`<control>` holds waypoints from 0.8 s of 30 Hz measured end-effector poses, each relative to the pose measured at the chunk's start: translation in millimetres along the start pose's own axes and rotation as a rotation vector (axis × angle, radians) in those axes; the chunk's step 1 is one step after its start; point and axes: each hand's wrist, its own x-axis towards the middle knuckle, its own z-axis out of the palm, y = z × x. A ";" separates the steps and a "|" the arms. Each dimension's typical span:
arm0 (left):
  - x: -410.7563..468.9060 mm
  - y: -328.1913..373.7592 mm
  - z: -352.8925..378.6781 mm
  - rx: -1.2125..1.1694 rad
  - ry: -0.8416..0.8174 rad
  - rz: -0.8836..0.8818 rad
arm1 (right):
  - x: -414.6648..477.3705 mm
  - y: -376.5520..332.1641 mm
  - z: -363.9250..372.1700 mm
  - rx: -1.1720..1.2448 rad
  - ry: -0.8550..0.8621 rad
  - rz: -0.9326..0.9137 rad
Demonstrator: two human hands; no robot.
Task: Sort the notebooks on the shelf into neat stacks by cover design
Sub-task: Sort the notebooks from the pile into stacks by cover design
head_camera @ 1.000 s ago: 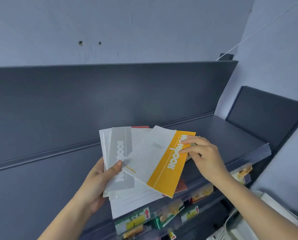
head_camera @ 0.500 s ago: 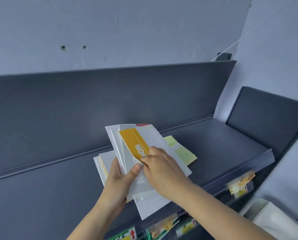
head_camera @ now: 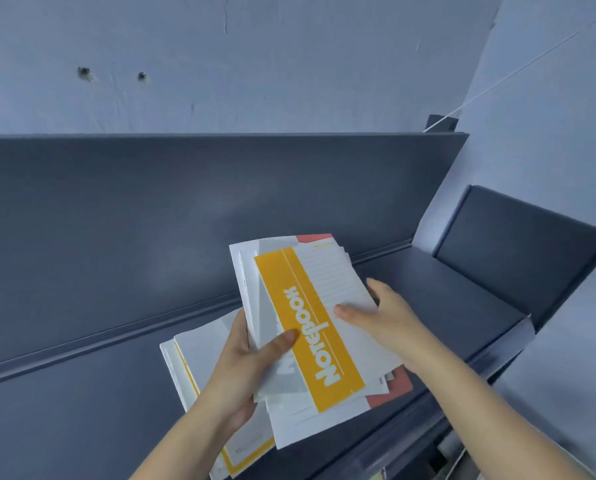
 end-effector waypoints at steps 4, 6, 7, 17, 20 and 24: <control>12.3 -0.3 4.7 0.103 0.033 -0.030 | 7.5 14.0 -3.5 0.287 -0.013 0.135; 16.4 -2.3 4.8 0.079 0.027 -0.075 | 11.5 20.9 -4.3 0.323 0.055 0.162; 18.8 -2.9 4.3 0.037 0.026 -0.106 | 13.2 23.2 -5.4 0.344 0.068 0.175; 48.5 -14.4 15.4 0.073 0.186 -0.112 | 39.4 55.4 -41.1 0.517 -0.066 0.250; 55.8 -14.4 24.5 0.086 0.230 -0.076 | 53.7 63.7 -64.9 0.517 -0.018 0.224; 65.6 -12.9 27.4 0.134 0.262 -0.039 | 79.7 79.7 -115.2 0.573 0.071 0.211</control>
